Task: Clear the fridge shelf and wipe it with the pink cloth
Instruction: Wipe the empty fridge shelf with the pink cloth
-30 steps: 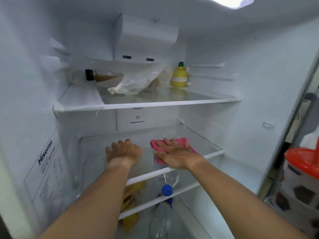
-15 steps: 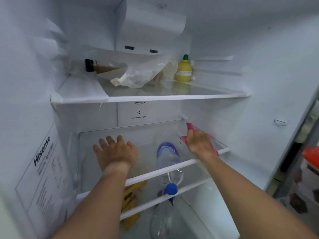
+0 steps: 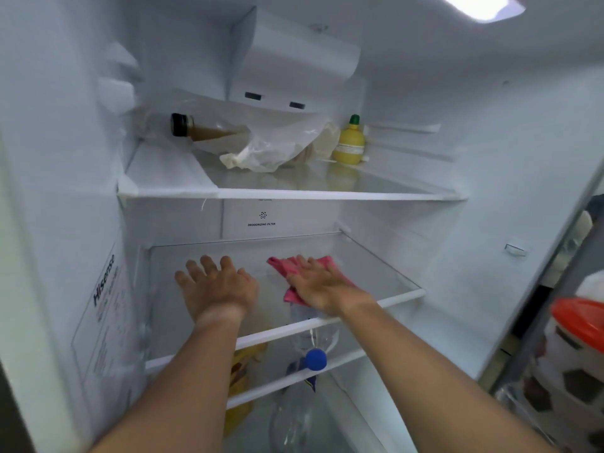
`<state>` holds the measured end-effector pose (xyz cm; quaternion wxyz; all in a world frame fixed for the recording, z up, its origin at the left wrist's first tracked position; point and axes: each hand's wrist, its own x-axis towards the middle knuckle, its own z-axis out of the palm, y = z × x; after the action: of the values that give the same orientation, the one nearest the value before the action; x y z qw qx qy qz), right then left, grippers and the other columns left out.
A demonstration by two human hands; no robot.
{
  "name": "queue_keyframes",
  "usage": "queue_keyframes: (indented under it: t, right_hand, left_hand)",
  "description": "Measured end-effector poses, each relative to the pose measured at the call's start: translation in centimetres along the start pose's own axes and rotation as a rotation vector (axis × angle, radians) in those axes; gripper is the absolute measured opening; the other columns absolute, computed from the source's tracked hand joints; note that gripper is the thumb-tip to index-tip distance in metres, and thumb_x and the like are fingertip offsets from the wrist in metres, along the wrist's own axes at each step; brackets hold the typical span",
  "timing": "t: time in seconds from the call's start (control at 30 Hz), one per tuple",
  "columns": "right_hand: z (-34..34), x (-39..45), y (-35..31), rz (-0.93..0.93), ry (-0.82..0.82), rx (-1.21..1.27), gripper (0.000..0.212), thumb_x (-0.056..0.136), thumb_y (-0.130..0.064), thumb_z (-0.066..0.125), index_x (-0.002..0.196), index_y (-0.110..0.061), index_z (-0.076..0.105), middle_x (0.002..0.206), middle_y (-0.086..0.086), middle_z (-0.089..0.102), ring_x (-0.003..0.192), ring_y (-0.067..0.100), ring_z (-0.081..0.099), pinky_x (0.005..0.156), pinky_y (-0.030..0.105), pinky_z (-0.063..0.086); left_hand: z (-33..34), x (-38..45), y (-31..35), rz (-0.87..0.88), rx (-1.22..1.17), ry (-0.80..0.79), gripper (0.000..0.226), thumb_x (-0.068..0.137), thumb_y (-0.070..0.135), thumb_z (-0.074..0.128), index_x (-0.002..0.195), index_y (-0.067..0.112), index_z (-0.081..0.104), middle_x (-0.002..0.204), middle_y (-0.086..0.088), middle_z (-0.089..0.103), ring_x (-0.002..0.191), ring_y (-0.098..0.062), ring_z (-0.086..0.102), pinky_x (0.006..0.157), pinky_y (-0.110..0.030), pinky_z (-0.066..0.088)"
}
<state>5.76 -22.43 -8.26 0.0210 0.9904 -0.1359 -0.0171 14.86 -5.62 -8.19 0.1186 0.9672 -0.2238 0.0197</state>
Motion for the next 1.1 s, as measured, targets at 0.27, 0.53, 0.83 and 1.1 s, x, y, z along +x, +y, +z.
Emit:
queue_keyframes:
  t: [0.27, 0.53, 0.83, 1.1]
  right_hand:
    - [1.0, -3.1, -1.7, 0.15, 0.086, 0.189, 0.062, 0.098, -0.055, 0.011, 0.158, -0.038, 0.011, 0.167, -0.006, 0.013, 0.154, 0.017, 0.008, 0.123, 0.049, 0.0]
    - [-0.2, -1.4, 4.4, 0.609, 0.056, 0.07, 0.058, 0.097, -0.065, 0.014, 0.153, -0.054, 0.007, 0.166, 0.01, 0.016, 0.151, 0.037, 0.014, 0.115, 0.064, 0.003]
    - [-0.3, -1.5, -0.1, 0.307, -0.016, 0.08, 0.064, 0.088, -0.077, 0.009, 0.148, -0.061, -0.009, 0.168, -0.002, -0.004, 0.153, 0.037, -0.008, 0.117, 0.064, -0.005]
    - [0.6, -1.1, -0.4, 0.088, -0.002, 0.067, 0.071, 0.079, -0.078, 0.003, 0.146, -0.062, -0.013, 0.168, -0.009, 0.003, 0.154, 0.028, -0.002, 0.119, 0.061, 0.001]
  left_hand:
    - [-0.1, -0.1, -0.1, -0.004, 0.003, -0.013, 0.057, 0.1, 0.039, 0.019, 0.151, 0.018, 0.031, 0.161, -0.013, 0.023, 0.148, -0.038, 0.016, 0.12, -0.055, 0.012]
    - [0.0, -0.1, -0.1, -0.005, 0.029, -0.007, 0.055, 0.099, 0.037, 0.02, 0.148, 0.016, 0.034, 0.16, -0.014, 0.025, 0.147, -0.039, 0.018, 0.119, -0.055, 0.013]
    - [-0.2, -0.3, 0.0, 0.0, 0.034, -0.023, 0.056, 0.099, 0.038, 0.021, 0.15, 0.016, 0.032, 0.161, -0.015, 0.023, 0.148, -0.04, 0.017, 0.119, -0.055, 0.014]
    - [-0.1, -0.1, -0.1, 0.005, 0.025, -0.032, 0.064, 0.098, 0.048, 0.019, 0.153, 0.017, 0.029, 0.163, -0.014, 0.019, 0.149, -0.039, 0.015, 0.12, -0.056, 0.011]
